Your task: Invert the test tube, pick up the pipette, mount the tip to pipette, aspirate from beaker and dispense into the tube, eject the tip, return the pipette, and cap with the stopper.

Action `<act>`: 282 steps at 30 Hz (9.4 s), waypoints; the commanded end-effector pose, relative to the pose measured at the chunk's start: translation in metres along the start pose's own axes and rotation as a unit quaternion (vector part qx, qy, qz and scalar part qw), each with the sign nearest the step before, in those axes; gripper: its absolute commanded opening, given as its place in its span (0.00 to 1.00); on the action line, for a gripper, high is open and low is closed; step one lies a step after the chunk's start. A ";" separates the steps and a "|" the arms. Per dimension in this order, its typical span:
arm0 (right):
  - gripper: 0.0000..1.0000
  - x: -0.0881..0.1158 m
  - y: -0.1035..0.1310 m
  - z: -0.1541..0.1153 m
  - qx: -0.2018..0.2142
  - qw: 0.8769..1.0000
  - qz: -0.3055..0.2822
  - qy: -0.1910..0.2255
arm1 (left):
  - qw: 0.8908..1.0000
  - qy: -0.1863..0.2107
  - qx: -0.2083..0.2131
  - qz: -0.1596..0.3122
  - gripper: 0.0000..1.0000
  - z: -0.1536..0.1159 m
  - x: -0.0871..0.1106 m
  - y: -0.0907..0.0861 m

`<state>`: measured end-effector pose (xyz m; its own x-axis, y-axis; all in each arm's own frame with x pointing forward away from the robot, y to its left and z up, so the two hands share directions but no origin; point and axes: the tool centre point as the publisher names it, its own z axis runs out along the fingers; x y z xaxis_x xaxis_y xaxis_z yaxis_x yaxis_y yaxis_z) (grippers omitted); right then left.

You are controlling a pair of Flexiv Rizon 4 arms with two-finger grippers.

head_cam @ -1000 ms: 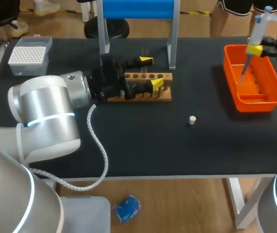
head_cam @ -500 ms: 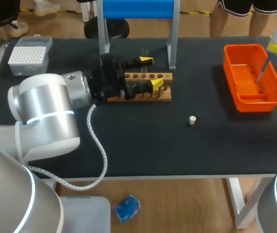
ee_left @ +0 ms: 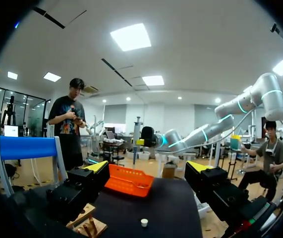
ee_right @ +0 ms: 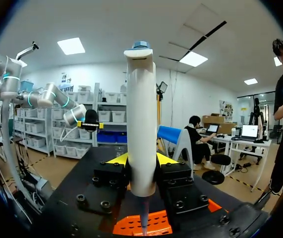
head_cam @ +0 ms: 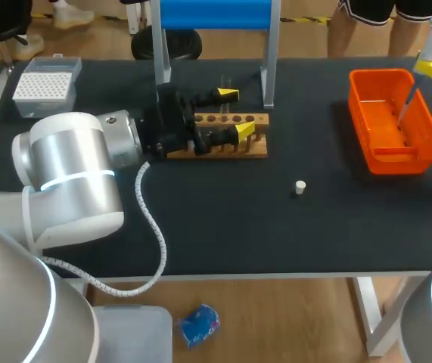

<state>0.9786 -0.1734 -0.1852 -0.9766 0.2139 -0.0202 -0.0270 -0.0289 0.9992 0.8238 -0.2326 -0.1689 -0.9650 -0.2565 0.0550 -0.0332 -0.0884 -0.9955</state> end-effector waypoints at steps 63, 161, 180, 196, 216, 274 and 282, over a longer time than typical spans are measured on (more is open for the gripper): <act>0.00 0.000 -0.005 0.007 0.009 0.999 -0.006 0.041 | 0.981 -0.012 -0.188 0.038 1.00 0.212 -0.055 -0.085; 0.00 0.000 -0.005 0.007 0.009 0.999 -0.006 0.041 | 0.996 0.040 -0.053 0.061 0.00 0.363 -0.069 -0.074; 0.00 0.000 -0.005 0.007 0.009 0.999 -0.006 0.041 | 0.998 0.053 0.010 0.045 0.00 0.366 -0.065 -0.068; 0.00 0.000 -0.005 0.007 0.009 0.999 -0.006 0.041 | 0.997 0.058 0.041 0.032 0.00 0.372 -0.063 -0.060; 0.00 0.000 -0.005 0.007 0.009 0.999 -0.006 0.041 | 0.996 0.065 0.065 0.019 0.00 0.370 -0.052 -0.058; 0.00 0.000 -0.005 0.007 0.009 0.999 -0.006 0.041 | 0.995 0.068 0.075 0.006 0.00 0.378 -0.056 -0.036; 0.00 0.000 -0.005 0.007 0.009 0.999 -0.006 0.041 | 0.995 0.067 0.075 0.002 0.00 0.378 -0.056 -0.032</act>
<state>0.9791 -0.1669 -0.1981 -0.9899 0.1375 -0.0339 -0.0356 -0.0092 0.9993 0.9784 -0.5744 -0.0979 -0.9924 -0.1185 0.0322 -0.0533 0.1787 -0.9825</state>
